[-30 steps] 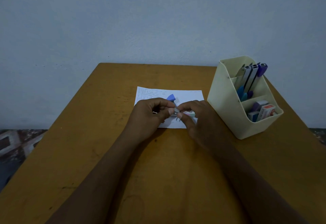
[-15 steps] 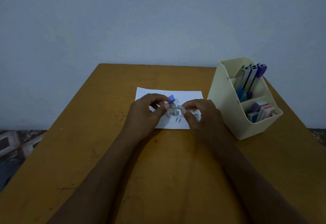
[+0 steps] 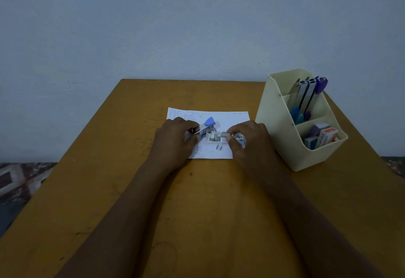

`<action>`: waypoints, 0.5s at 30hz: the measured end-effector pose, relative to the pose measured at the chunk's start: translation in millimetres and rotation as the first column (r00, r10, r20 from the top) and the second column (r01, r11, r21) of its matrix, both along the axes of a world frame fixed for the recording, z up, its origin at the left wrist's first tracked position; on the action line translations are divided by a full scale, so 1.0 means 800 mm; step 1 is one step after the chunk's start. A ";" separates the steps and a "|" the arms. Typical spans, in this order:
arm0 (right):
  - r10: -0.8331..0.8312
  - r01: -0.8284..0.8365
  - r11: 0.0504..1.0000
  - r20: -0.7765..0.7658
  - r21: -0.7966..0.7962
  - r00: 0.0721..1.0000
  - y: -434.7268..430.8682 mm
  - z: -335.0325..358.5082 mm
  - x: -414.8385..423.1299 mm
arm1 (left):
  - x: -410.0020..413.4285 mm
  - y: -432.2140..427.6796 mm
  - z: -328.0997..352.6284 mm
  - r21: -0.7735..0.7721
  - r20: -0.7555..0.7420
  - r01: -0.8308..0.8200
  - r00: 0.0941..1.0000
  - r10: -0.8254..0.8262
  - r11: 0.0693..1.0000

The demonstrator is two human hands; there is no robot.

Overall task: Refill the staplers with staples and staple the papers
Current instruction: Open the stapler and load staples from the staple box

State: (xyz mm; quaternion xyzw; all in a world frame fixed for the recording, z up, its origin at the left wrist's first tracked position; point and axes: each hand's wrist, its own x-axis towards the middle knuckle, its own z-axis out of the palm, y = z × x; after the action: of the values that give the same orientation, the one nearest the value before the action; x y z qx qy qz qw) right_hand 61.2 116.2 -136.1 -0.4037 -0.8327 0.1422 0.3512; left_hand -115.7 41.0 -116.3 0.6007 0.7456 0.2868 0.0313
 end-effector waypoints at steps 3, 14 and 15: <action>0.011 -0.009 1.000 -0.055 0.028 0.998 -0.005 0.006 0.001 | -0.001 0.000 0.000 0.076 0.053 -0.026 0.998 0.022 0.997; -0.062 -0.037 0.975 -0.427 -0.219 0.902 -0.024 0.036 0.000 | 0.024 -0.022 0.023 0.322 0.298 0.001 0.949 -0.102 0.947; -0.064 -0.077 0.959 -0.475 -0.272 0.878 -0.027 0.038 -0.001 | 0.027 -0.023 0.023 0.317 0.301 0.022 0.946 -0.123 0.948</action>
State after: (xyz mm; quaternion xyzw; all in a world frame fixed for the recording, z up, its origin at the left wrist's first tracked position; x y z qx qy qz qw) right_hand 60.1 94.9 -105.5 -0.3990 -0.6923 0.3564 0.4843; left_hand -94.1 22.4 -97.9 0.5715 0.6538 0.4913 0.0667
